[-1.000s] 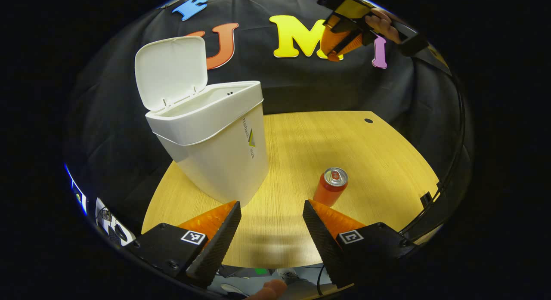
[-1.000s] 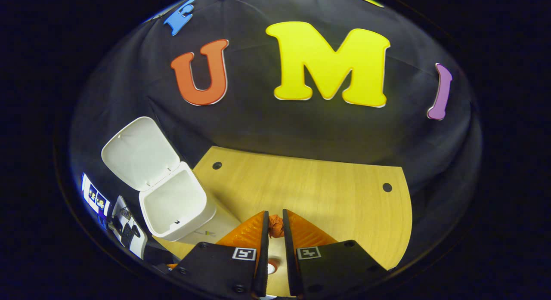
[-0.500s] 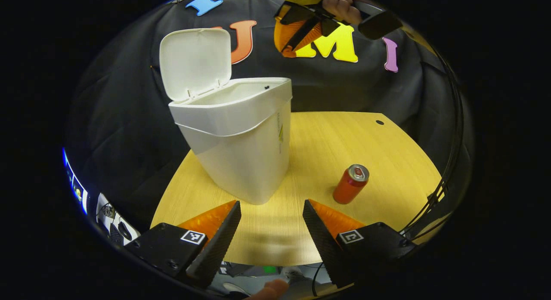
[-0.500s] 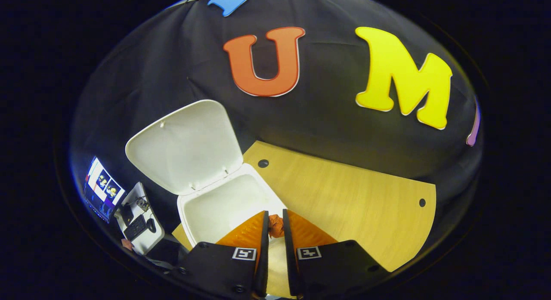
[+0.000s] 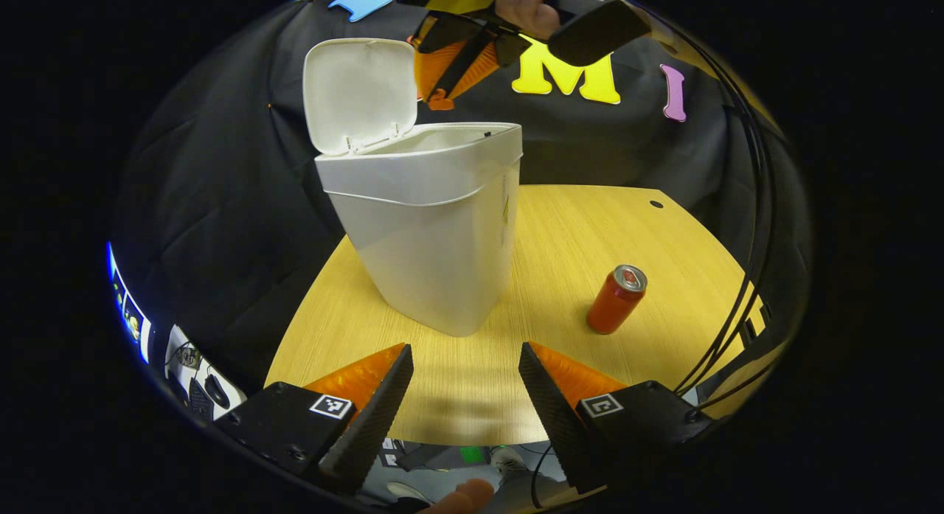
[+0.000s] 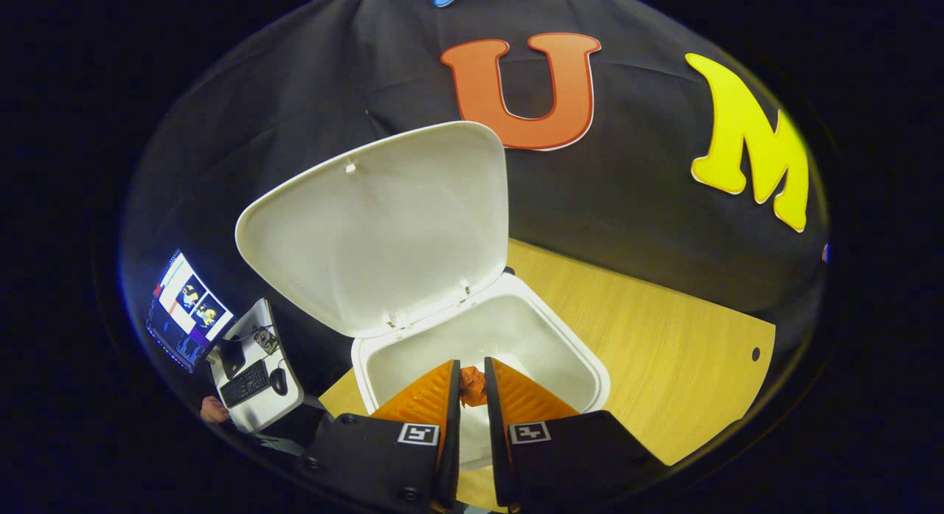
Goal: Press the lid of the desktop garbage bin to open it, pick up the crumpled paper on the desktop and throw it into the bin, then pick up the pop can on the desktop and drop it into the bin, and finally close the garbage bin lid.
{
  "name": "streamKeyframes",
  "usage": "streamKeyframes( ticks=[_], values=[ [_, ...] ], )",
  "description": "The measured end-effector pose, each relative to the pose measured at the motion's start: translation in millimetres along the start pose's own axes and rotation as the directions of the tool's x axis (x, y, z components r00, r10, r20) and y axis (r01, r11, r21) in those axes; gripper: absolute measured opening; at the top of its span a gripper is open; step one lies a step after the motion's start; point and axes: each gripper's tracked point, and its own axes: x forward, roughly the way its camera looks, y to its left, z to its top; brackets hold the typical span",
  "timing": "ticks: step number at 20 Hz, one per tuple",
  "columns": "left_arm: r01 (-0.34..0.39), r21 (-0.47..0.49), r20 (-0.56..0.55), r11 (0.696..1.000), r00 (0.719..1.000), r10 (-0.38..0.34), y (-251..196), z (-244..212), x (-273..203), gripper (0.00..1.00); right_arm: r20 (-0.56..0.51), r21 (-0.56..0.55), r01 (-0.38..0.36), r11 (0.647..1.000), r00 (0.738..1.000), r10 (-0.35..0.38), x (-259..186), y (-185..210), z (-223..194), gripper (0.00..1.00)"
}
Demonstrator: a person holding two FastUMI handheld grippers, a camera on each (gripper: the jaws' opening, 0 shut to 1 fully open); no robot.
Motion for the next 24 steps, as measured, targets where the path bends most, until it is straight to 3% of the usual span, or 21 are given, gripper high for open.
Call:
streamKeyframes(
  ticks=[5,10,13,20,24],
  values=[
    [0.014,0.023,0.009,1.000,1.000,-0.014,-6,3,1,0.96,0.031,-0.035,-0.062,0.997,0.998,0.063,-12,12,2,0.35],
    [0.033,0.040,0.012,0.999,0.999,-0.034,-15,2,0,0.96,0.087,-0.092,-0.079,0.993,0.992,0.087,-34,10,5,0.78],
    [0.056,0.059,0.034,0.997,0.998,-0.058,-27,5,3,0.96,0.120,-0.078,-0.040,0.996,0.992,0.049,-50,-7,5,0.92],
    [0.170,0.111,0.027,0.979,0.984,-0.174,-79,-1,17,0.96,0.145,0.054,0.090,0.995,0.985,-0.097,-100,-101,-24,0.97],
    [0.241,0.129,-0.016,0.962,0.970,-0.241,-115,-13,34,0.96,0.082,0.108,0.210,0.972,0.972,-0.219,-130,-170,-77,0.97]
  ],
)
